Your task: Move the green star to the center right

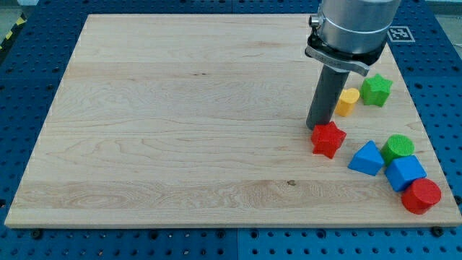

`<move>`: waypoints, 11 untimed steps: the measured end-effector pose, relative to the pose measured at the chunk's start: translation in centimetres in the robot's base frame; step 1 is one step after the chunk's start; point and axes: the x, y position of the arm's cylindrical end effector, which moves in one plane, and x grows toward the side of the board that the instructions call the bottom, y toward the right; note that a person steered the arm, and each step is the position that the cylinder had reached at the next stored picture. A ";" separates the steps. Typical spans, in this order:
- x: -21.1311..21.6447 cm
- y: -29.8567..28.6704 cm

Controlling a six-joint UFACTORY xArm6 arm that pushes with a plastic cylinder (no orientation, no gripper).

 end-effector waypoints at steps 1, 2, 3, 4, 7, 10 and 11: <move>1.6 0.4; 2.5 1.4; -0.6 0.6; -6.6 0.0; -7.8 11.8; -11.2 16.1; -11.1 18.5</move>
